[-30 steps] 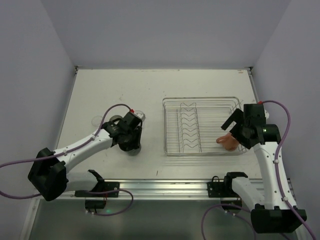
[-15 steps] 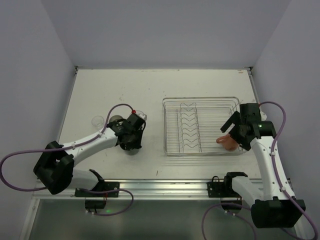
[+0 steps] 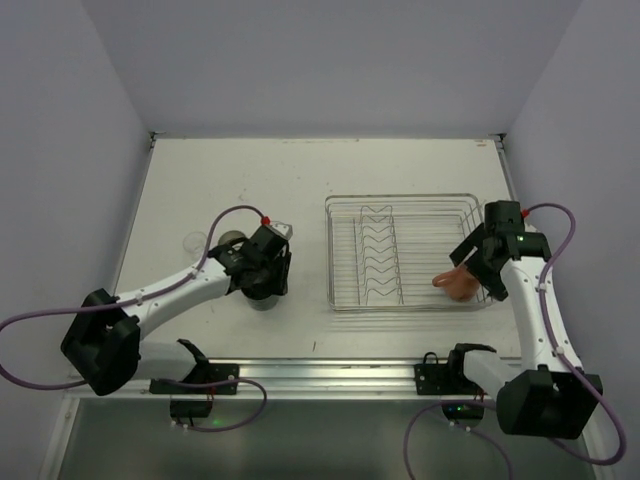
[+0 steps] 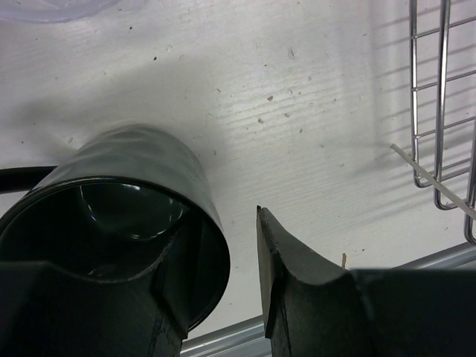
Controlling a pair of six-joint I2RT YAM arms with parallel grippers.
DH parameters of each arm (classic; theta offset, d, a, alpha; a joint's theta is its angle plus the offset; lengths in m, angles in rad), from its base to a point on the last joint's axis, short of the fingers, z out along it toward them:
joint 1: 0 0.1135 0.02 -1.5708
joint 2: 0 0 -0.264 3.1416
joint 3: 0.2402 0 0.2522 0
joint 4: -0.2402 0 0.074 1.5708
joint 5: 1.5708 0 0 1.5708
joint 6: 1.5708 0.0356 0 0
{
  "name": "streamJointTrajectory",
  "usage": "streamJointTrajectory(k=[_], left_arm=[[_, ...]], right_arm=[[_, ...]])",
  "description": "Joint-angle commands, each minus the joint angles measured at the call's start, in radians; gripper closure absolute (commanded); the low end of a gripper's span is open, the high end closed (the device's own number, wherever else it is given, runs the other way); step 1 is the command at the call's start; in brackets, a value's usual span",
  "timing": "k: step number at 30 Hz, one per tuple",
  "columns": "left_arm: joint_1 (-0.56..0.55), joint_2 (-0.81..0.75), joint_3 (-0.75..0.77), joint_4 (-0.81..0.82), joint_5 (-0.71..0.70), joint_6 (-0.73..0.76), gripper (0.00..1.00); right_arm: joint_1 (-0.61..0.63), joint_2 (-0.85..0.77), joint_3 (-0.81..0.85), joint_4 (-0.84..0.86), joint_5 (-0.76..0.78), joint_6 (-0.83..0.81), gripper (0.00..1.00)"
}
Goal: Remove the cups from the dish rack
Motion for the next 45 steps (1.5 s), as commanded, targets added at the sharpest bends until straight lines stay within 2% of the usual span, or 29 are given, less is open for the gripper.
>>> streamJointTrajectory(k=[1,9,17,26,29,31,32,34,36,45], left_arm=[[-0.009,-0.047,0.025,0.036,0.019,0.013,0.61],[-0.01,-0.127,0.049,0.027,0.044,0.024,0.6],[-0.01,-0.134,0.05,0.024,0.044,0.039,0.59],[-0.01,-0.141,0.049,0.029,0.069,0.041,0.59],[-0.01,-0.144,0.052,0.027,0.073,0.042,0.59],[-0.01,-0.147,0.055,0.026,0.075,0.043,0.59],[-0.01,-0.148,0.056,0.024,0.076,0.042,0.59],[-0.01,-0.156,0.061,0.022,0.076,0.042,0.59],[-0.01,-0.16,0.067,0.015,0.075,0.042,0.59],[-0.01,-0.19,0.098,-0.027,0.055,0.033,0.59]], right_arm=[[-0.027,0.037,0.002,0.042,0.014,0.005,0.01],[-0.038,0.108,0.004,0.094,-0.015,0.005,0.01],[-0.038,0.161,-0.041,0.162,-0.052,0.014,0.03],[-0.04,0.161,-0.065,0.193,-0.048,0.01,0.28],[-0.04,0.157,-0.07,0.196,-0.04,0.006,0.42],[-0.038,0.149,-0.073,0.202,-0.043,0.005,0.56],[-0.038,0.146,-0.073,0.203,-0.043,0.002,0.69],[-0.038,0.137,-0.074,0.211,-0.054,-0.001,0.82],[-0.038,0.134,-0.07,0.208,-0.054,-0.001,1.0],[-0.038,0.051,-0.015,0.173,-0.068,-0.01,1.0]])
